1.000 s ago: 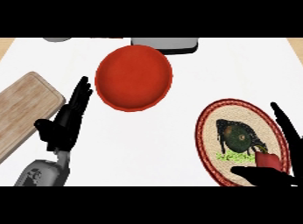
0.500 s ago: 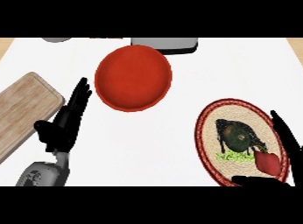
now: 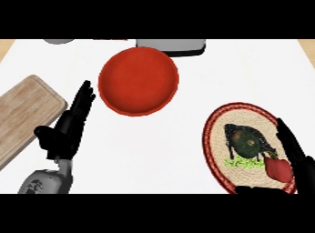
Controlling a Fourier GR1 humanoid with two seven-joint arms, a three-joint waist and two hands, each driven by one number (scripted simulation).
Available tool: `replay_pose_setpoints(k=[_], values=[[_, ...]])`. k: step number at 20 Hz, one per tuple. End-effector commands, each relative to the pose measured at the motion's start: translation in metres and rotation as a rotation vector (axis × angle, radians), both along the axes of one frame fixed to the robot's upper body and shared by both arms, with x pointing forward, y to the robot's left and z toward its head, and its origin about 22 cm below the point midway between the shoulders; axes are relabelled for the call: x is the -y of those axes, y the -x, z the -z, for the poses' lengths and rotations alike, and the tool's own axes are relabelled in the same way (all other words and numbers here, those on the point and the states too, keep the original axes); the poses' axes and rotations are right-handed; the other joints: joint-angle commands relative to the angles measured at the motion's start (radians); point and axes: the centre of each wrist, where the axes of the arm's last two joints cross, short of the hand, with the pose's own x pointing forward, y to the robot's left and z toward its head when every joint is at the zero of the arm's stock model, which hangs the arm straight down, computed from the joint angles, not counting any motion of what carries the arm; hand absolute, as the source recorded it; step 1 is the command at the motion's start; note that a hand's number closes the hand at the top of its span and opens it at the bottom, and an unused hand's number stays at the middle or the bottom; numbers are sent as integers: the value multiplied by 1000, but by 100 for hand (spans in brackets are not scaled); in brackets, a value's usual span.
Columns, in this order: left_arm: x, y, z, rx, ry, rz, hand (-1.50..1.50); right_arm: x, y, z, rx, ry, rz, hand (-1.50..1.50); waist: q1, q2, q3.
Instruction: Pick the squash from the placemat and place it in the bowl
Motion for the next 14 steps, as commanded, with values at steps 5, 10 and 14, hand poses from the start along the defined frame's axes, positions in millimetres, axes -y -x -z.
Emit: replay_pose_setpoints(k=[5, 10, 14], values=[[1, -5, -14, 12, -19, -15, 0, 8, -10, 42, -25, -70, -3, -150, 2, 0, 0], [-7, 8, 14, -20, -4, 14, 0, 11, -11, 53, -5, -74, -3, -150, 2, 0, 0], [-3, 2, 0, -2, -11, 3, 0, -8, -31, 63, -9, -20, 21, -150, 3, 0, 0]])
